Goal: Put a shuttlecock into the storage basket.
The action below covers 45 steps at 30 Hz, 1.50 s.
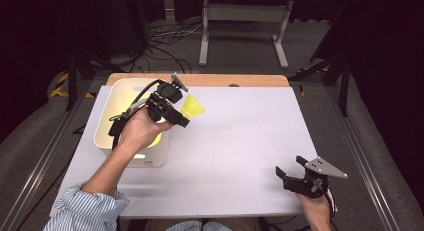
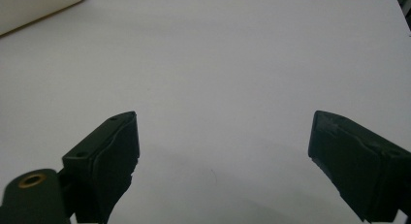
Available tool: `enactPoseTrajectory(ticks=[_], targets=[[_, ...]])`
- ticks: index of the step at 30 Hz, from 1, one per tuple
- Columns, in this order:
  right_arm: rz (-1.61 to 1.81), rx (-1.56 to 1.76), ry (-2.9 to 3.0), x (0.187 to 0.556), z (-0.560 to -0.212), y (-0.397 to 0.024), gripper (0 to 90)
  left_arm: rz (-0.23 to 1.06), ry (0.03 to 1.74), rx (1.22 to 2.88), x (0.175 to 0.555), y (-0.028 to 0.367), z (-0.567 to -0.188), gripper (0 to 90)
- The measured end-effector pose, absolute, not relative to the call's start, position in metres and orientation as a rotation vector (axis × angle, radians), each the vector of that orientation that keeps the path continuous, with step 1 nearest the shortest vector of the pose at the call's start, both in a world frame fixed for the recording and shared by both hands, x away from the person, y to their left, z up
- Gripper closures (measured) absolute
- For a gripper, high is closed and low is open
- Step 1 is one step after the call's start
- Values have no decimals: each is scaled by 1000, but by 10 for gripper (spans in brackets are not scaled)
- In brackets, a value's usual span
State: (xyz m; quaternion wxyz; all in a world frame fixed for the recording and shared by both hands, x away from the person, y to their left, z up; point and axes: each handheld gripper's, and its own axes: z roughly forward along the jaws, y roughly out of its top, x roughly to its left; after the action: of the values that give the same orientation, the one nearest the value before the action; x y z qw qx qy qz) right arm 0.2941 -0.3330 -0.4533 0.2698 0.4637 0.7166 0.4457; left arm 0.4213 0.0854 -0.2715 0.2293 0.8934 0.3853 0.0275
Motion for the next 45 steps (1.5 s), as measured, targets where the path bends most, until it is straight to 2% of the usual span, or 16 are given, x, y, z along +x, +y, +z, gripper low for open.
enactPoseTrajectory(ticks=[45], targets=[[1206,1253,1930,294,-453,-334,118,98,1165,2416,429,120,-269,638]])
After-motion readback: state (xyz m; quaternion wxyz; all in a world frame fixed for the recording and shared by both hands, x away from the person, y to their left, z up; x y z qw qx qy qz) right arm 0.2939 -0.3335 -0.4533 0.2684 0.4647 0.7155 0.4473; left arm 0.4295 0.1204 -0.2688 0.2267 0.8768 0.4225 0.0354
